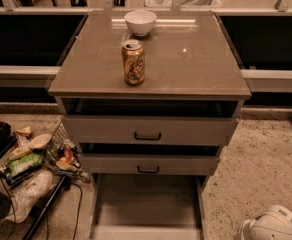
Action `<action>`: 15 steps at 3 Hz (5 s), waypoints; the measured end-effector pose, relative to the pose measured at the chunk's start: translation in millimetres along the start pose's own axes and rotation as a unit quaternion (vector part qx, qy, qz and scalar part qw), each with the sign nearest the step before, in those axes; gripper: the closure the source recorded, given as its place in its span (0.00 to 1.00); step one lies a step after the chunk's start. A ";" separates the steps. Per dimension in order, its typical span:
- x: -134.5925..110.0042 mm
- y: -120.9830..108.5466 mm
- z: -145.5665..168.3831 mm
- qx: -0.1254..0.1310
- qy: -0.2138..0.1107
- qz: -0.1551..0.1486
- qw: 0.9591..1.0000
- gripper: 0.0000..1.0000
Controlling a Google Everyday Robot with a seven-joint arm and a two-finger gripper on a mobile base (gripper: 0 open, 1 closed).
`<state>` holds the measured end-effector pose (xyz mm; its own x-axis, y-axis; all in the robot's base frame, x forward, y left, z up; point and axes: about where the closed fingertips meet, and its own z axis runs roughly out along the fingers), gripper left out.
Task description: Close bottom drawer
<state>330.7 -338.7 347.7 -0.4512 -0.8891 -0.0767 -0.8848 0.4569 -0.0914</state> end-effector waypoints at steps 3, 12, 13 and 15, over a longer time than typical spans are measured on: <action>29.8 120.6 134.1 -0.090 -0.030 -0.011 0.995 1.00; -174.2 60.8 306.9 -0.055 -0.172 -0.082 0.980 1.00; -189.7 61.9 319.1 -0.060 -0.178 -0.092 0.978 1.00; -245.4 26.2 339.2 -0.047 -0.209 -0.119 0.969 1.00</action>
Offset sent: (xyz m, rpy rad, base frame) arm -0.1366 0.0353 -0.1828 0.1202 0.1932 0.0435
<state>457.7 -99.5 27.4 -0.1642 -0.8713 -0.4625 -0.9737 0.2184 -0.0657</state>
